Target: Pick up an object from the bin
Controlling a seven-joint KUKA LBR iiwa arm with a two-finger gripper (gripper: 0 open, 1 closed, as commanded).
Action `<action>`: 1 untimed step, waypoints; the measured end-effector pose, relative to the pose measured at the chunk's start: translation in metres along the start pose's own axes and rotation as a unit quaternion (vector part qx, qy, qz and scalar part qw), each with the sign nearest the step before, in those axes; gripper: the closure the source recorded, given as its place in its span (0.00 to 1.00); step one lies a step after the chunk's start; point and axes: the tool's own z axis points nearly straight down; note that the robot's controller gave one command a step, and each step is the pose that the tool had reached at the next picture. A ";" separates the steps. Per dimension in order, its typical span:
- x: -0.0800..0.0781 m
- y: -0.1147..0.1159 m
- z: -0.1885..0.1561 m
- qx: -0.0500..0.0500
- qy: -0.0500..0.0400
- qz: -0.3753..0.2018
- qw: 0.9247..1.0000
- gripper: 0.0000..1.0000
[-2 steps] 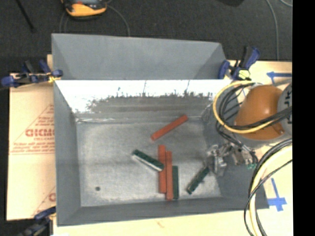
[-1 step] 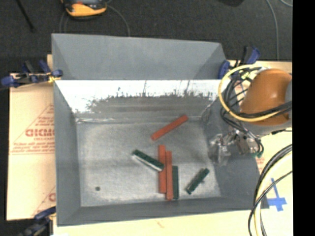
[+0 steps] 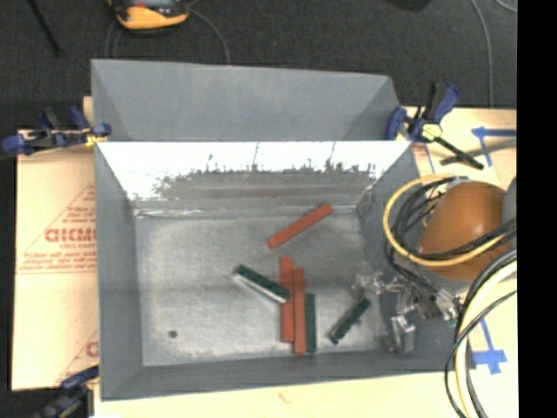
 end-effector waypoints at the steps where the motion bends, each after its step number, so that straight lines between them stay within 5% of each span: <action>1: -0.002 -0.001 -0.003 0.002 -0.002 -0.001 1.000 1.00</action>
Offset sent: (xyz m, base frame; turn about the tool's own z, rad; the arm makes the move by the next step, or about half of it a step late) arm 0.0000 0.0000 0.0000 0.0000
